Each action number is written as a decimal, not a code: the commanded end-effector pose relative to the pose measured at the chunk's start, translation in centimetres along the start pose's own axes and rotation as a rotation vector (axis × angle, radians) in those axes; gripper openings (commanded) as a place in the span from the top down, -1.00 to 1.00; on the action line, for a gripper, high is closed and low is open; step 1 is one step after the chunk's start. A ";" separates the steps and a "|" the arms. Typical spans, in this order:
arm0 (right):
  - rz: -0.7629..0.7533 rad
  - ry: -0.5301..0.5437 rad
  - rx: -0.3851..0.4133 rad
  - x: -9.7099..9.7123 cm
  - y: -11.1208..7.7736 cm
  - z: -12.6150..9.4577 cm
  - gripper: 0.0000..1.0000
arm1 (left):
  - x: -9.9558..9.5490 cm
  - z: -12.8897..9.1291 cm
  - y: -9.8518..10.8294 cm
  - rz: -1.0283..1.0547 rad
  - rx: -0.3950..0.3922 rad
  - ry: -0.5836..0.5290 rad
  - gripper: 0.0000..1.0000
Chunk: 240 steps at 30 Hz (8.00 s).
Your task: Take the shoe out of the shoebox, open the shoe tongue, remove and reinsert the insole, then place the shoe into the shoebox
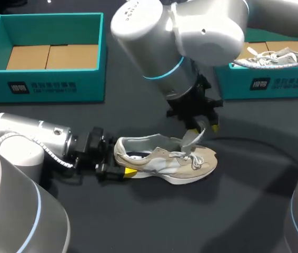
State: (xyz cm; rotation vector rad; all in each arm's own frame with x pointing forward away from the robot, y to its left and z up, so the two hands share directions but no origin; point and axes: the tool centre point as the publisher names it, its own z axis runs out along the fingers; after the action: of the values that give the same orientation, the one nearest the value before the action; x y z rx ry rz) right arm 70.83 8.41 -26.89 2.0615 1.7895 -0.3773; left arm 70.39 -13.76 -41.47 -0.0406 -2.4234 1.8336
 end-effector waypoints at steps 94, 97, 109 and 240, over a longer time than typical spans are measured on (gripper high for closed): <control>-1.221 0.367 -0.252 18.1 -4.4 -0.7 1.00 | 0.0 0.0 0.2 0.000 0.001 0.000 1.00; -1.229 0.363 -0.265 18.2 -4.0 -0.2 1.00 | 0.0 0.0 0.2 0.000 0.001 0.000 1.00; -1.320 0.423 -0.301 18.4 -3.0 1.9 1.00 | 0.0 0.0 0.2 0.000 0.001 0.000 1.00; -1.241 0.771 -0.571 11.4 -4.0 6.2 1.00 | 0.0 0.0 0.2 0.000 0.001 0.000 1.00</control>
State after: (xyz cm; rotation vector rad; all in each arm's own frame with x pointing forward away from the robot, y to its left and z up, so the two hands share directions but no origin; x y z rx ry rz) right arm 69.51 17.11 -38.10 0.4986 2.9842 0.6285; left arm 70.27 -13.80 -41.43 -0.0419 -2.4226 1.8344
